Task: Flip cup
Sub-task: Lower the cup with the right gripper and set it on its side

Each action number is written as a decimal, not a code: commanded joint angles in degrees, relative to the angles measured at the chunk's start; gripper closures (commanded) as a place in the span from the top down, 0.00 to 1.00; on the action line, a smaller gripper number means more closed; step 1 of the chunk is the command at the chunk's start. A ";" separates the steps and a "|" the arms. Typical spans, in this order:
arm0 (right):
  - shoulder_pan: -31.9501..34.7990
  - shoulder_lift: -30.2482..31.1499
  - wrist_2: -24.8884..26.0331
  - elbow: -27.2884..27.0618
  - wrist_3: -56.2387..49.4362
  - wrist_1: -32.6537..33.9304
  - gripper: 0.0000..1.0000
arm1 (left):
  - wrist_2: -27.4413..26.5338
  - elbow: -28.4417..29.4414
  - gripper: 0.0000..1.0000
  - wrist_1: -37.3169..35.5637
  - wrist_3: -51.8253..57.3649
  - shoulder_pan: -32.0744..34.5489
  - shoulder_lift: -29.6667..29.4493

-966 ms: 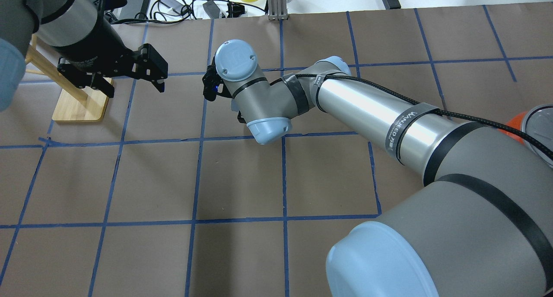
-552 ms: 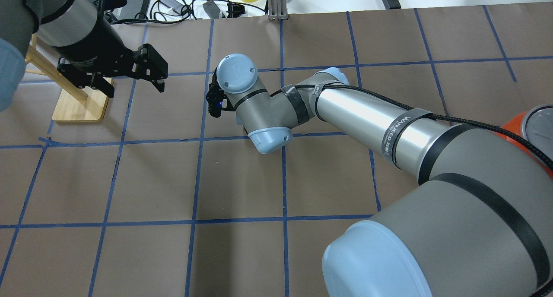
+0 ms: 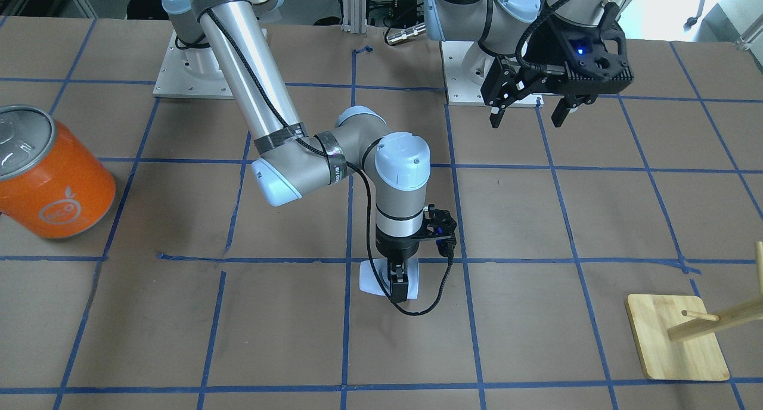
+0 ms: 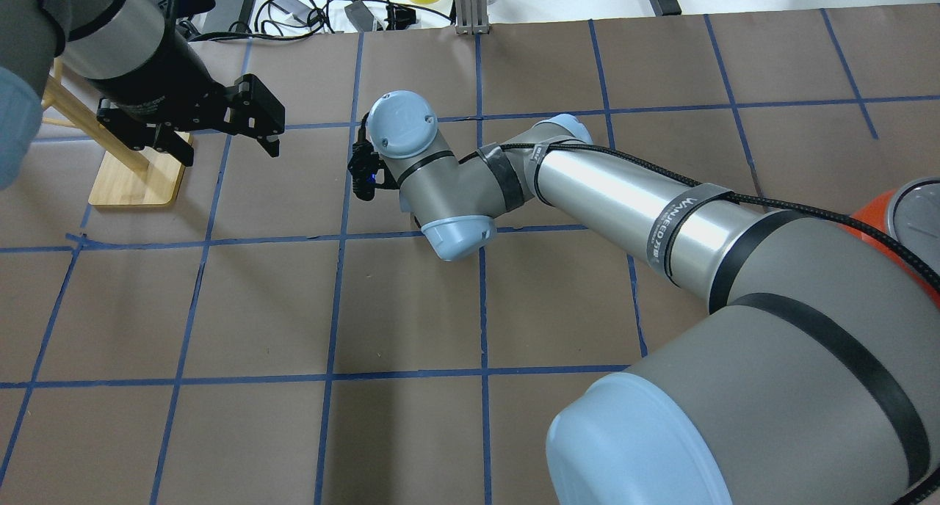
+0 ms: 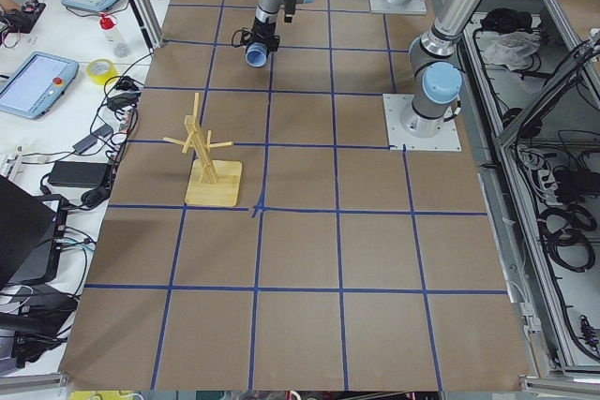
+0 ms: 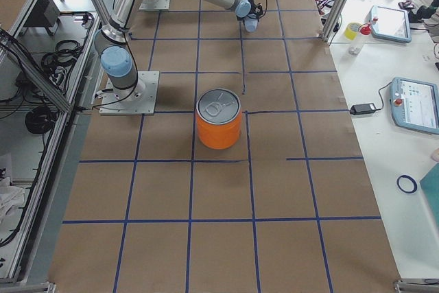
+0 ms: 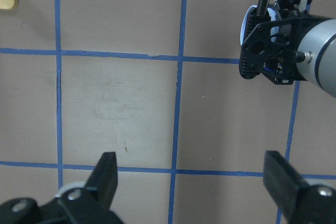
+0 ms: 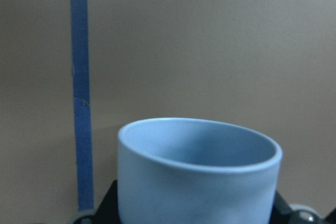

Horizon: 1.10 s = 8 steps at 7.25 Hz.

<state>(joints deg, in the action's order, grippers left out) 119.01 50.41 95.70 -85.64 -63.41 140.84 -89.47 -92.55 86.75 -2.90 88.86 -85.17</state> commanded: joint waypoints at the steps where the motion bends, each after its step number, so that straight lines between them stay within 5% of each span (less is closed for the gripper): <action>1: 0.00 -0.58 -1.65 0.03 -0.57 1.54 0.59 | 0.00 0.00 1.00 0.00 0.00 0.00 0.00; 3: 0.00 -1.54 -3.67 0.12 -0.58 2.60 0.76 | 0.00 0.00 1.00 0.00 0.00 -0.09 0.00; 4: 0.00 -1.55 -3.59 0.12 -0.49 2.95 0.95 | 0.00 0.00 1.00 0.00 0.00 -0.09 0.00; 8: 0.00 0.20 -3.51 1.51 1.78 2.69 1.00 | 0.00 0.00 1.00 0.00 0.00 0.00 0.00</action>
<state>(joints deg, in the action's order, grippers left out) 119.00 49.72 92.00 -85.05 -62.95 143.92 -89.47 -92.55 86.75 -2.90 88.80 -85.17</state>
